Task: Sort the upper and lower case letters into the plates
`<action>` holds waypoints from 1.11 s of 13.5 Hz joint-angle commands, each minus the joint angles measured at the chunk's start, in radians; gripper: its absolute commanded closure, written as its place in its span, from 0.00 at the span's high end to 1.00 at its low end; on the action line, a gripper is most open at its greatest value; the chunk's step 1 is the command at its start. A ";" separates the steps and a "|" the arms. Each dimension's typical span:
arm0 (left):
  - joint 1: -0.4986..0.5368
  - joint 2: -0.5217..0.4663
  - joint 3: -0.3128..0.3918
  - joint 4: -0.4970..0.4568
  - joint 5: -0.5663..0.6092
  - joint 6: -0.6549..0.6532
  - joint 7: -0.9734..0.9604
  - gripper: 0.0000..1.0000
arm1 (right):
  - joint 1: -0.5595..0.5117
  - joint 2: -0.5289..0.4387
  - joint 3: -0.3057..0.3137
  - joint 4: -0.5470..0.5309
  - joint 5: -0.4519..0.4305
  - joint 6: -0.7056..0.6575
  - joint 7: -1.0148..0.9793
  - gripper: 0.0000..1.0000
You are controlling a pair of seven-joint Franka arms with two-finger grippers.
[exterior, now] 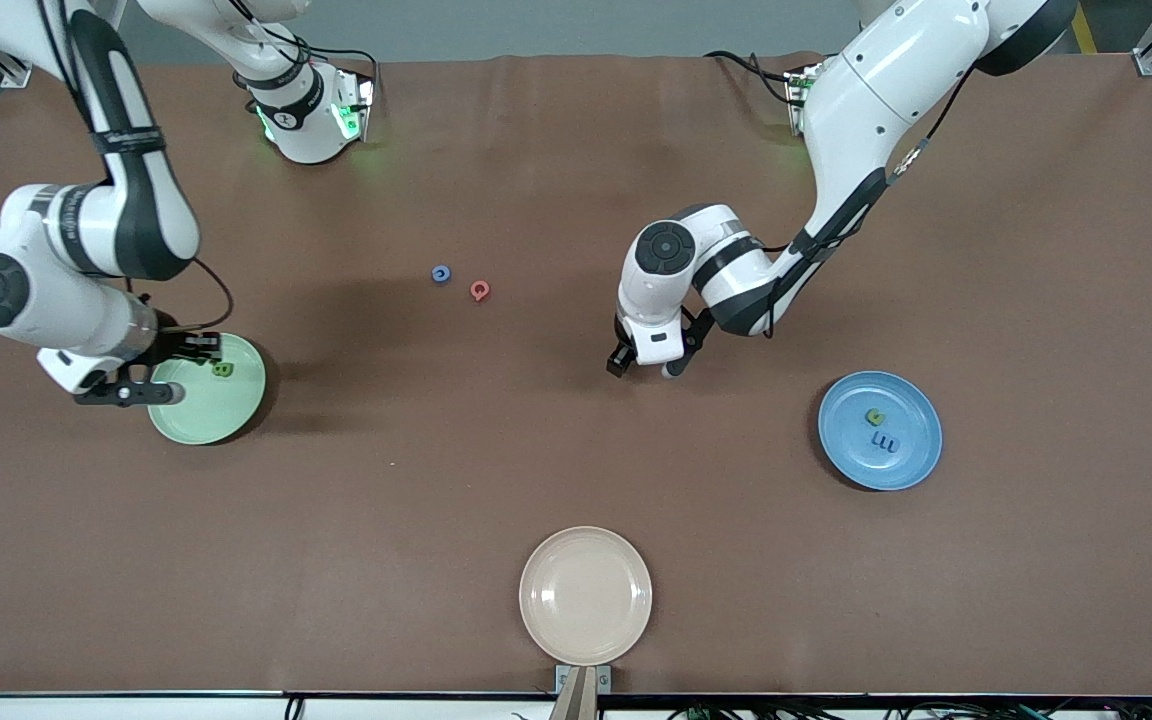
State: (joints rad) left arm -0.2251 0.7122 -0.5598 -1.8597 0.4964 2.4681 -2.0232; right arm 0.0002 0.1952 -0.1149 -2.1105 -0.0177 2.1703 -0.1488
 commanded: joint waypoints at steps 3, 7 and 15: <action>-0.013 0.030 0.006 0.021 0.050 0.009 -0.025 0.68 | -0.055 0.099 0.026 -0.036 -0.010 0.161 -0.052 0.15; -0.013 0.033 0.006 0.021 0.050 0.009 -0.026 0.54 | -0.042 0.159 0.031 -0.036 0.056 0.203 -0.051 0.15; 0.022 0.000 0.009 0.065 0.051 -0.003 -0.023 0.00 | -0.037 0.253 0.031 -0.034 0.067 0.316 -0.049 0.17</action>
State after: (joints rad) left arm -0.2179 0.7380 -0.5527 -1.8177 0.5230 2.4718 -2.0240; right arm -0.0336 0.4444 -0.0885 -2.1428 0.0350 2.4773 -0.1942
